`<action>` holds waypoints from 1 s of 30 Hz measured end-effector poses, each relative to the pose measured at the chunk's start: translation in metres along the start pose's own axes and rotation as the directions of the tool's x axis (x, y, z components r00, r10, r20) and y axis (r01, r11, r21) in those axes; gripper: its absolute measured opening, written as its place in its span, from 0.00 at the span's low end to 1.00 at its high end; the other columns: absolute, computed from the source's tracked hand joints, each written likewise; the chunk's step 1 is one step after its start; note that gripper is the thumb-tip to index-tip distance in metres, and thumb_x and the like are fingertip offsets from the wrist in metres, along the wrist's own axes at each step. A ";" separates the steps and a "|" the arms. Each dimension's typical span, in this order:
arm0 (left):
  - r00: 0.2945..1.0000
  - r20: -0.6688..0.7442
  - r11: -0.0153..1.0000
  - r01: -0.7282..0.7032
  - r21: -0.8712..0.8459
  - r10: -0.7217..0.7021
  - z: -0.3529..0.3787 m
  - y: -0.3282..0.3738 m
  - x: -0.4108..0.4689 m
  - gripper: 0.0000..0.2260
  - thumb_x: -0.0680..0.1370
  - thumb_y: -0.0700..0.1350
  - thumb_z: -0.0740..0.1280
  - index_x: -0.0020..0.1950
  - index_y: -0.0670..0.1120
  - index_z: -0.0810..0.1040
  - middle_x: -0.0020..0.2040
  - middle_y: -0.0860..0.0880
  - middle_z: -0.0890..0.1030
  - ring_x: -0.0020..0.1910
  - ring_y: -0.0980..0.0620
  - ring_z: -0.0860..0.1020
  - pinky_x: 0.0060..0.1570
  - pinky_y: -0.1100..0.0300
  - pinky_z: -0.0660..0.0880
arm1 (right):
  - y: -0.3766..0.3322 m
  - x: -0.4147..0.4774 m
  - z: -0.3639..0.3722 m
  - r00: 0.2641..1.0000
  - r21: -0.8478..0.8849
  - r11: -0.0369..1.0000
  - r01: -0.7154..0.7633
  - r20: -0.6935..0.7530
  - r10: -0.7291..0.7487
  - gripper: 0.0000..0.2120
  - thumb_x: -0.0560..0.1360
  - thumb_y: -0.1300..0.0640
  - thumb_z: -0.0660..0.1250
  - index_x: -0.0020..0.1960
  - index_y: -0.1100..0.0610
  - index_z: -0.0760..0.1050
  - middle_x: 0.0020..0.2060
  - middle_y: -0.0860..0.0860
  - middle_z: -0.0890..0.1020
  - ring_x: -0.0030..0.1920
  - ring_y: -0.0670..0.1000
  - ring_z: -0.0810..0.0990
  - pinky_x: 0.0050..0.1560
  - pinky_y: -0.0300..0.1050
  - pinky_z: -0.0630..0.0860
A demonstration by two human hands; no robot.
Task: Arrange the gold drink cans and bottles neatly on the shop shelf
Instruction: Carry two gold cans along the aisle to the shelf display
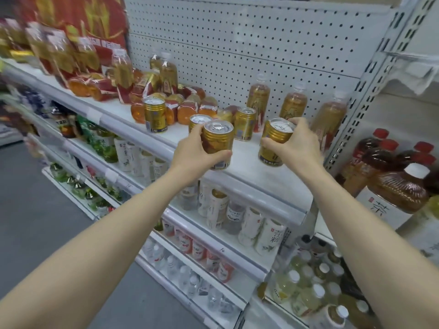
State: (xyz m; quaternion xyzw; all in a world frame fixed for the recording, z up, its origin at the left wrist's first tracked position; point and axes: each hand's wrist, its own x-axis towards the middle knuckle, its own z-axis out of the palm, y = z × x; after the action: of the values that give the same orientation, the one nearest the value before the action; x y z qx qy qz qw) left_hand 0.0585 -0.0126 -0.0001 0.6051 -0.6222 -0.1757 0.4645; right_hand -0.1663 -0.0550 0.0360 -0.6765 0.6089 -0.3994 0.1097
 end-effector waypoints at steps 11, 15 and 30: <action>0.986 -0.115 0.985 0.132 0.108 -0.119 -0.161 -0.084 -0.099 0.30 0.68 0.59 0.77 0.65 0.53 0.70 0.54 0.57 0.78 0.54 0.55 0.77 0.53 0.58 0.74 | -0.128 -0.084 0.098 0.975 0.099 0.984 0.148 0.152 -0.162 0.40 0.65 0.40 0.78 0.69 0.55 0.67 0.61 0.54 0.79 0.60 0.55 0.78 0.60 0.54 0.76; 0.960 -0.205 0.965 0.222 0.136 -0.192 -0.221 -0.118 -0.131 0.31 0.68 0.58 0.77 0.66 0.52 0.70 0.54 0.57 0.78 0.53 0.55 0.77 0.53 0.60 0.73 | -0.176 -0.106 0.145 0.946 0.134 0.969 0.207 0.227 -0.233 0.39 0.66 0.39 0.78 0.69 0.55 0.67 0.57 0.49 0.79 0.55 0.51 0.78 0.53 0.48 0.76; 0.782 -0.496 0.854 0.501 0.143 -0.376 -0.388 -0.276 -0.129 0.30 0.66 0.60 0.77 0.64 0.54 0.71 0.53 0.59 0.77 0.58 0.53 0.77 0.59 0.54 0.75 | -0.342 -0.099 0.369 0.756 0.301 0.873 0.384 0.441 -0.484 0.39 0.65 0.38 0.78 0.67 0.55 0.69 0.58 0.52 0.80 0.56 0.52 0.80 0.56 0.50 0.77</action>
State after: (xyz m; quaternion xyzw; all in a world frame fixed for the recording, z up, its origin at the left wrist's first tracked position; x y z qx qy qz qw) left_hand 0.5071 0.1818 -0.0656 0.8147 -0.3554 -0.0491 0.4555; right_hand 0.3398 -0.0092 -0.0298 -0.8657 0.3428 -0.2803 0.2333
